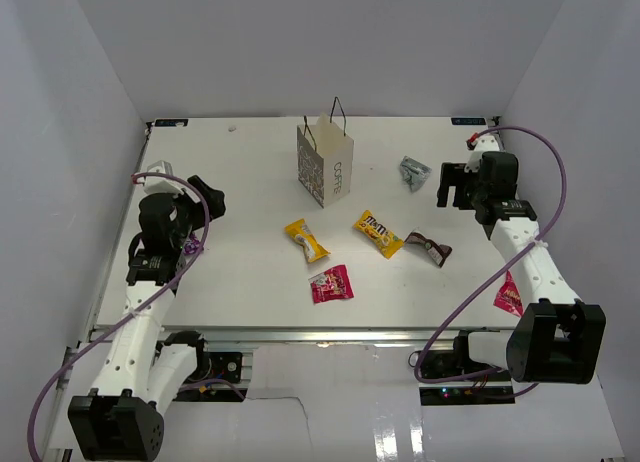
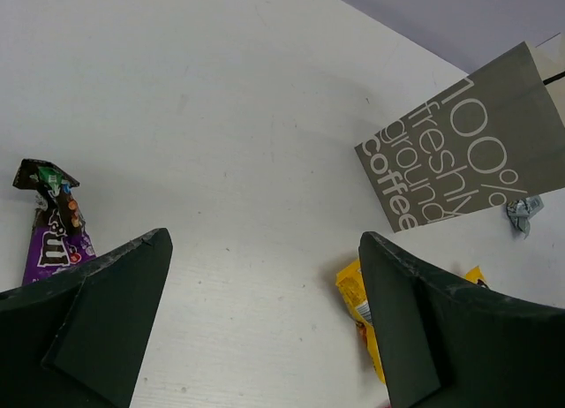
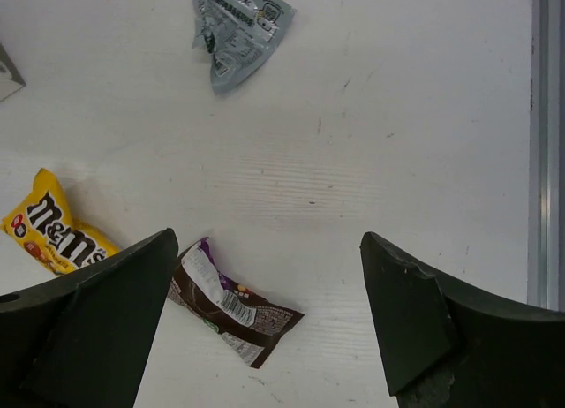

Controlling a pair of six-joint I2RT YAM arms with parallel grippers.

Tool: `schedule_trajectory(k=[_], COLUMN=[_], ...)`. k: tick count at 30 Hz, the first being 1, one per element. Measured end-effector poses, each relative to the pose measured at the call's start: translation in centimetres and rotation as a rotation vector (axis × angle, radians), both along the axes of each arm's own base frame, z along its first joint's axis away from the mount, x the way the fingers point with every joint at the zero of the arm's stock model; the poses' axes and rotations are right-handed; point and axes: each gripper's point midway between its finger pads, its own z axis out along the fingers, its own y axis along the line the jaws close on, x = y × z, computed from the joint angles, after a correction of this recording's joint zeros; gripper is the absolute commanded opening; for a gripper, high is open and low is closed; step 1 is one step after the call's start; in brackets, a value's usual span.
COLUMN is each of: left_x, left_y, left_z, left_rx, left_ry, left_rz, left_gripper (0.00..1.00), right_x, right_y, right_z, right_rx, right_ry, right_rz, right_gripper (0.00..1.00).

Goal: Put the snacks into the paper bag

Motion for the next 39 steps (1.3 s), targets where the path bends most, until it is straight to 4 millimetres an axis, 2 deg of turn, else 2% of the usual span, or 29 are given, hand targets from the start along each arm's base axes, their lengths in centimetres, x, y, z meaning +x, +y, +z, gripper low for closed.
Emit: schedule_trajectory(k=[4, 6, 10, 12, 14, 19, 21, 25, 28, 31, 34, 39], left_x=[0.0, 0.0, 0.5, 1.0, 1.4, 0.7, 0.5, 1.4, 2.3, 3.4, 4.5, 5.0], left_y=[-0.4, -0.5, -0.5, 0.1, 1.4, 4.5, 5.2, 6.3, 7.5, 8.8, 9.9, 10.6], left_z=[-1.0, -2.0, -4.5, -6.0, -7.5, -11.4, -12.9, -15.8, -17.0, -17.8, -19.1, -20.9], left_rx=[-0.033, -0.06, -0.104, -0.12, -0.136, -0.162, -0.15, -0.09, -0.028, 0.04, 0.104, 0.16], left_ry=[0.043, 0.093, 0.241, 0.33, 0.411, 0.581, 0.642, 0.757, 0.803, 0.825, 0.855, 0.895], left_rz=[-0.006, 0.003, 0.039, 0.07, 0.111, 0.188, 0.199, 0.202, 0.219, 0.233, 0.227, 0.21], left_gripper=[0.97, 0.93, 0.91, 0.92, 0.94, 0.96, 0.93, 0.91, 0.86, 0.75, 0.72, 0.64], right_x=[-0.4, -1.0, -3.6, -5.0, -6.4, -7.7, -8.1, -8.3, -8.2, -8.1, -8.0, -8.0], right_y=[1.5, 3.2, 8.0, 10.4, 11.7, 12.7, 13.0, 13.4, 13.5, 13.6, 13.7, 13.7], right_z=[0.0, 0.3, 0.6, 0.3, -0.6, -2.7, -3.3, -3.9, -4.2, -4.4, -4.8, -5.4], right_rx=[-0.014, -0.047, -0.129, -0.13, -0.099, -0.02, 0.01, 0.047, 0.059, 0.066, 0.072, 0.082], right_ry=[0.009, 0.008, 0.009, 0.007, 0.029, 0.082, 0.097, 0.116, 0.122, 0.121, 0.132, 0.152], right_rz=[0.14, 0.32, 0.741, 0.918, 1.025, 1.115, 1.131, 1.146, 1.149, 1.153, 1.153, 1.152], right_gripper=[0.9, 0.9, 0.9, 0.9, 0.9, 0.91, 0.91, 0.91, 0.92, 0.92, 0.93, 0.93])
